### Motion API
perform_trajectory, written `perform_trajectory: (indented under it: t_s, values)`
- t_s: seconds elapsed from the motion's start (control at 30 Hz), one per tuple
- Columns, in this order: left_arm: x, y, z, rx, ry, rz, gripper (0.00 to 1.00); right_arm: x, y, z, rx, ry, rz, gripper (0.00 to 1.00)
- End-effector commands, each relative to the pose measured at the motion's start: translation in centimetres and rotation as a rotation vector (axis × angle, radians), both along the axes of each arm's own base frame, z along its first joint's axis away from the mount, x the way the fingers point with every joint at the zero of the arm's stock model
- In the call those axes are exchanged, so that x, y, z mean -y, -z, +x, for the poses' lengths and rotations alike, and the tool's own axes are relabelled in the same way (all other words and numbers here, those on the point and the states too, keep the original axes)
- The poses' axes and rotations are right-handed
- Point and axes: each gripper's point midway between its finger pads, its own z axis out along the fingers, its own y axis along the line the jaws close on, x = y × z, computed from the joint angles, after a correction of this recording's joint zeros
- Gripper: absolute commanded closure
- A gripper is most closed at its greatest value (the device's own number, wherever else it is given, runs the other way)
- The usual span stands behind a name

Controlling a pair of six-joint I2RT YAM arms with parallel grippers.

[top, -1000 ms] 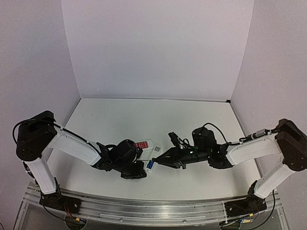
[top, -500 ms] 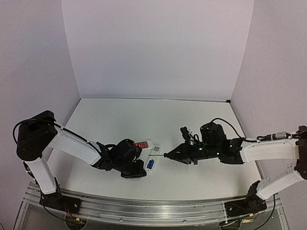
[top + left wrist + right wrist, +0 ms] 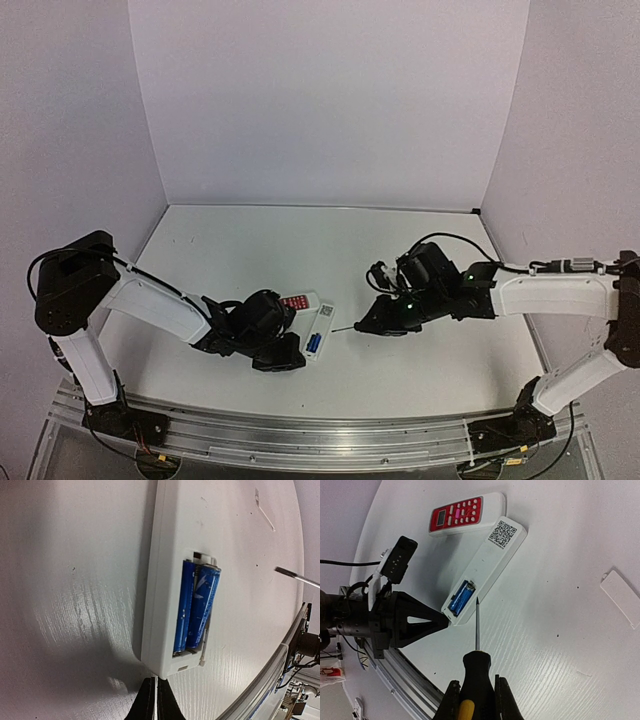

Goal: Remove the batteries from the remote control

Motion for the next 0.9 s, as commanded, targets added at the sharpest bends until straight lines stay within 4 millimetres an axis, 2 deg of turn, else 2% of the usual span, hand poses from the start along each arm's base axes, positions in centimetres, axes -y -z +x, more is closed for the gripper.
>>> perform_trajectory:
  t_s: [0.0, 0.33, 0.5, 0.87]
  values:
    - [0.3, -0.5, 0.9, 0.025, -0.026, -0.005, 0.96, -1.4, -0.7, 1.2, 0.054, -0.067, -0.022, 1.0]
    - [0.3, -0.6, 1.0, 0.028, -0.032, -0.009, 0.96, -3.1, -0.9, 2.0, 0.061, -0.106, -0.011, 1.0]
    - [0.3, -0.6, 1.0, 0.03, -0.031, -0.008, 0.96, -3.7, 0.3, 1.9, 0.026, -0.124, -0.02, 1.0]
    - [0.2, -0.6, 0.9, 0.031, -0.031, -0.006, 0.96, -4.2, 0.7, 0.9, -0.035, -0.159, 0.006, 1.0]
